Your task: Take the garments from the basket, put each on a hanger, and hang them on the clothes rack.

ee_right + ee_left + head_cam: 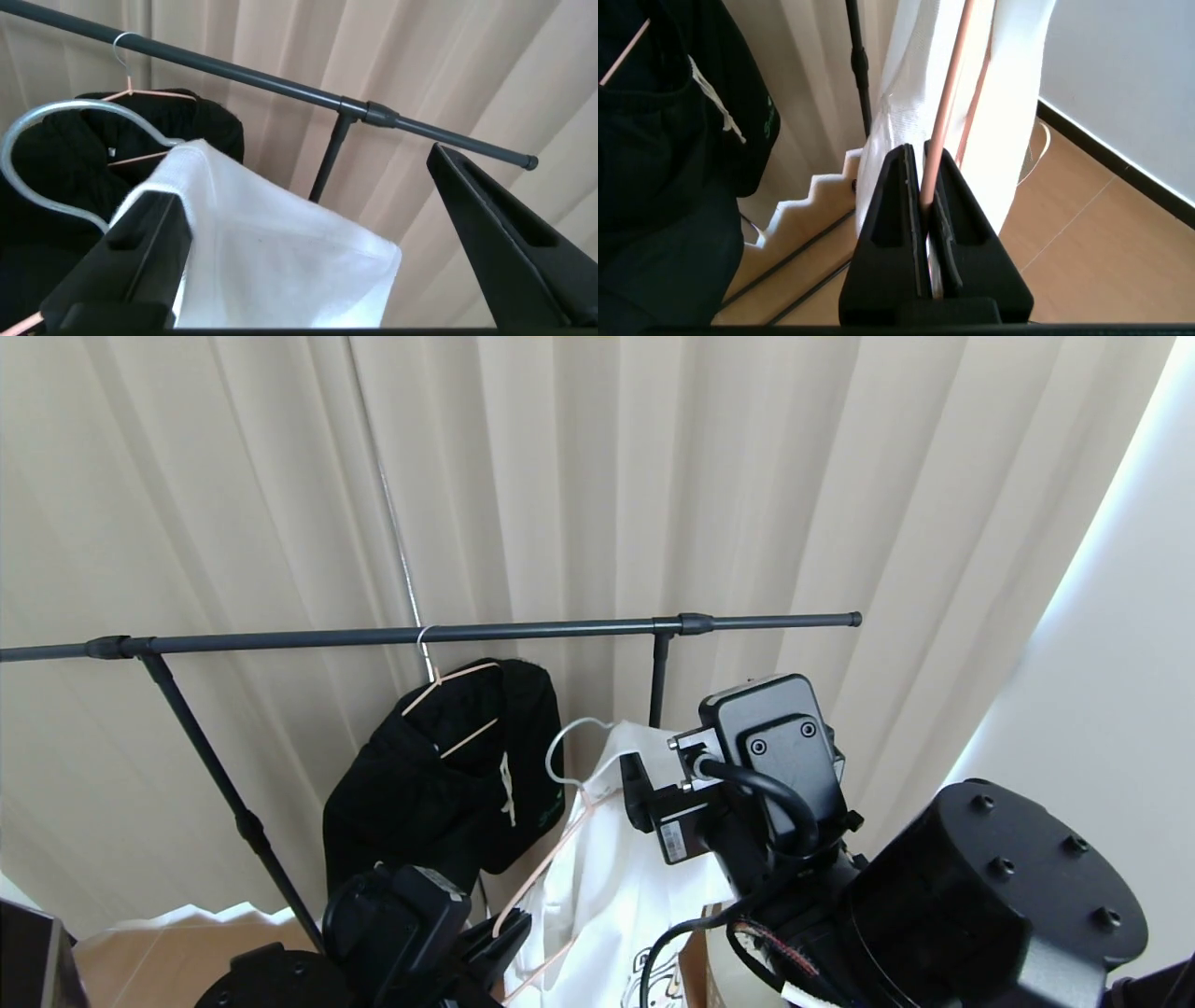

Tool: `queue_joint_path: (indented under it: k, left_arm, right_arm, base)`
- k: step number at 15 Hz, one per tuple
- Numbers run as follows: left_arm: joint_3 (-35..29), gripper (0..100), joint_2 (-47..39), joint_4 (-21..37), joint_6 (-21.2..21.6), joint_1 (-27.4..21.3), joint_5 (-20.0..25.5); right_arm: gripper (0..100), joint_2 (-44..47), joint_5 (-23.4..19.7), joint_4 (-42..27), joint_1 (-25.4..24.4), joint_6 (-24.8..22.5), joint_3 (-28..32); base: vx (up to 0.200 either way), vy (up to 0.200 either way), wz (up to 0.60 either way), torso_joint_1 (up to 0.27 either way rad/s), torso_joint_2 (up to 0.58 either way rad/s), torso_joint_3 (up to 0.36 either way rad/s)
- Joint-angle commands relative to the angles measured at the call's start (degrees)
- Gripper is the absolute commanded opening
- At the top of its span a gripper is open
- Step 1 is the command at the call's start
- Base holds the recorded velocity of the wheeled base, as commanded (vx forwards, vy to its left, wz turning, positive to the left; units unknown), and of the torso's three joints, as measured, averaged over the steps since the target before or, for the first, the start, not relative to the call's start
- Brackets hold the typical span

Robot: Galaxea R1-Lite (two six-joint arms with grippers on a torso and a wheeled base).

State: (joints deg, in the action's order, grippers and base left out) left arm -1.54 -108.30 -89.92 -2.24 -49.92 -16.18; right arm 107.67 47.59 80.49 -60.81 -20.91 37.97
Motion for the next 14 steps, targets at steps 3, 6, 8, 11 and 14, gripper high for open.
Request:
queue_joint_path:
  k: [3, 6, 8, 11, 14]
  left_arm:
    - [0.0, 0, 4.0, -0.1, 0.0, -0.2, 0.2]
    - [-0.1, 0, 4.1, -0.1, 0.0, -0.2, 0.1]
    - [-1.2, 0, 4.0, -0.1, -0.3, 0.7, -0.1]
    - [-1.9, 0, 3.4, -0.1, -0.4, 3.7, -0.1]
    - [-3.0, 0, 3.0, -0.1, -0.4, 5.3, -0.3]
  right_arm:
    - [100, 1.8, 0.0, 0.2, 0.3, 0.1, 0.0]
    - [100, 2.5, 0.0, 0.2, 0.3, 0.2, 0.0]
    - [100, 2.5, 0.0, 0.2, 0.3, 0.2, 0.0]
    - [100, 2.4, 0.0, 0.2, 0.3, 0.2, 0.0]
    - [100, 2.5, 0.0, 1.4, 0.3, 0.1, 0.0]
  base:
    - [0.000, 0.000, 0.00, 0.000, 0.00, 0.000]
    - [0.000, 0.000, 0.00, 0.000, 0.00, 0.000]
    - [0.000, 0.000, 0.00, 0.000, 0.00, 0.000]
    - [0.000, 0.000, 0.00, 0.000, 0.00, 0.000]
    - [0.000, 0.000, 0.00, 0.000, 0.00, 0.000]
